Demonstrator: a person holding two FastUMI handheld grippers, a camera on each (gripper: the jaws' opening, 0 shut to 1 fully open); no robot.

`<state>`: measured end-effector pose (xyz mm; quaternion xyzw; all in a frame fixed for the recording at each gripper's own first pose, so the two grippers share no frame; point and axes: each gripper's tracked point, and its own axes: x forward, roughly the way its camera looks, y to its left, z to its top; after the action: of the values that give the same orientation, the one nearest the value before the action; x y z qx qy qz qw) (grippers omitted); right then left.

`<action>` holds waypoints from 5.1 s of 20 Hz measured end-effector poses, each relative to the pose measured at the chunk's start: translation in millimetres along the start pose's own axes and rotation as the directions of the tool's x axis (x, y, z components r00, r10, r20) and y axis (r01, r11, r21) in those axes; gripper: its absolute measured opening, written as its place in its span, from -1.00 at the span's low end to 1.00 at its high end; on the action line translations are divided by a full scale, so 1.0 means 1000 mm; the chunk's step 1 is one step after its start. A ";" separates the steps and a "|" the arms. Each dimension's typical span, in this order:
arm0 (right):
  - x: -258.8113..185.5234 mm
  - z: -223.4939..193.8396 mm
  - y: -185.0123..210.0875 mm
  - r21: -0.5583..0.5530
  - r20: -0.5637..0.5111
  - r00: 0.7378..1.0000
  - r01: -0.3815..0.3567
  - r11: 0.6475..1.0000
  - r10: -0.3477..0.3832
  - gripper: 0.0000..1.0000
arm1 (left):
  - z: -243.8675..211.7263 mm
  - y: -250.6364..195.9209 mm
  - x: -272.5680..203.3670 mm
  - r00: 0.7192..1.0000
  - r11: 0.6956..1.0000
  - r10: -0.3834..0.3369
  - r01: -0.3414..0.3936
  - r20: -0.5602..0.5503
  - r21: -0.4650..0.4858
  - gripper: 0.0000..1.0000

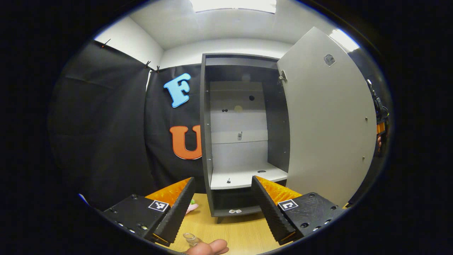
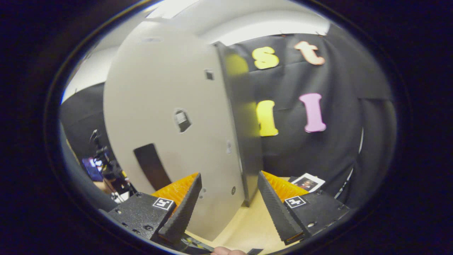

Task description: Open the cabinet door with the right hand, grasp the bottle in the cabinet with the left hand and place it on the coaster, then close the cabinet door with the right hand.

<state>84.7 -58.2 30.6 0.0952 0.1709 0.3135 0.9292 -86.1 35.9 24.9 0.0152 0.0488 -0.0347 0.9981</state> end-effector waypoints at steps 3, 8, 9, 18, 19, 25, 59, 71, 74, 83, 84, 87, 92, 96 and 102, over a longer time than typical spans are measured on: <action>0.002 0.012 0.012 -0.070 0.033 0.999 -0.025 0.997 0.028 0.89 | -0.015 0.011 0.003 0.999 0.999 0.029 -0.028 -0.039 0.034 0.92; 0.001 0.018 0.017 0.095 0.130 0.988 -0.090 0.991 0.078 0.87 | -0.035 0.009 0.007 0.996 0.999 0.030 -0.028 -0.088 0.020 0.92; 0.009 0.015 0.014 0.164 0.134 0.989 -0.090 0.982 0.068 0.87 | -0.035 0.008 0.010 0.996 1.000 0.023 -0.021 -0.089 0.017 0.92; 0.062 0.042 0.056 0.301 0.278 0.929 -0.326 0.896 0.245 0.87 | -0.033 0.031 0.004 0.991 0.994 0.109 -0.107 -0.072 0.035 0.92; 0.066 0.042 0.058 0.312 0.276 0.926 -0.341 0.887 0.259 0.87 | -0.034 0.032 0.000 0.990 0.993 0.117 -0.115 -0.073 0.035 0.92; 0.075 0.069 0.073 0.381 0.398 0.839 -0.518 0.766 0.370 0.86 | -0.042 0.060 -0.022 0.972 0.977 0.212 -0.213 -0.104 0.005 0.92; 0.155 0.059 0.068 0.445 0.360 0.812 -0.582 0.680 0.459 0.86 | -0.069 0.081 -0.059 0.914 0.937 0.348 -0.339 -0.207 0.080 0.93; 0.183 0.028 0.027 0.398 0.336 0.929 -0.290 0.870 0.156 0.87 | -0.083 0.055 -0.036 0.885 0.918 0.396 -0.389 -0.244 0.081 0.92; 0.169 0.001 0.029 0.419 0.277 0.959 -0.177 0.890 0.061 0.86 | -0.078 0.040 -0.011 0.929 0.955 0.297 -0.287 -0.221 0.077 0.93; 0.130 -0.065 0.048 0.214 0.154 0.876 0.422 0.881 -0.457 0.89 | -0.057 0.030 0.059 0.995 0.999 0.033 -0.035 -0.093 -0.023 0.92; 0.129 -0.069 0.053 0.205 0.147 0.861 0.455 0.866 -0.487 0.89 | -0.055 0.032 0.061 0.997 0.998 0.029 -0.032 -0.076 -0.047 0.92; 0.116 -0.101 0.066 0.268 0.070 0.823 0.529 0.805 -0.564 0.89 | -0.068 0.026 0.064 0.995 0.998 0.005 -0.011 -0.101 -0.060 0.92; 0.120 -0.140 0.064 0.241 -0.076 0.834 0.546 0.802 -0.546 0.91 | -0.067 0.022 0.053 0.991 0.989 0.046 -0.063 -0.124 -0.131 0.92; 0.130 -0.112 0.060 0.292 -0.032 0.849 0.513 0.807 -0.528 0.90 | -0.053 0.014 0.055 0.993 0.993 -0.001 -0.012 -0.115 -0.116 0.93; 0.130 -0.087 0.056 0.257 0.037 0.849 0.502 0.826 -0.527 0.89 | -0.043 0.016 0.068 0.997 0.995 0.015 -0.023 -0.079 -0.098 0.91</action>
<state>117.7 71.7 -67.7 0.1728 0.1768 0.0230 0.9687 -21.1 48.8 -24.4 -0.0327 0.0893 -0.0222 0.9952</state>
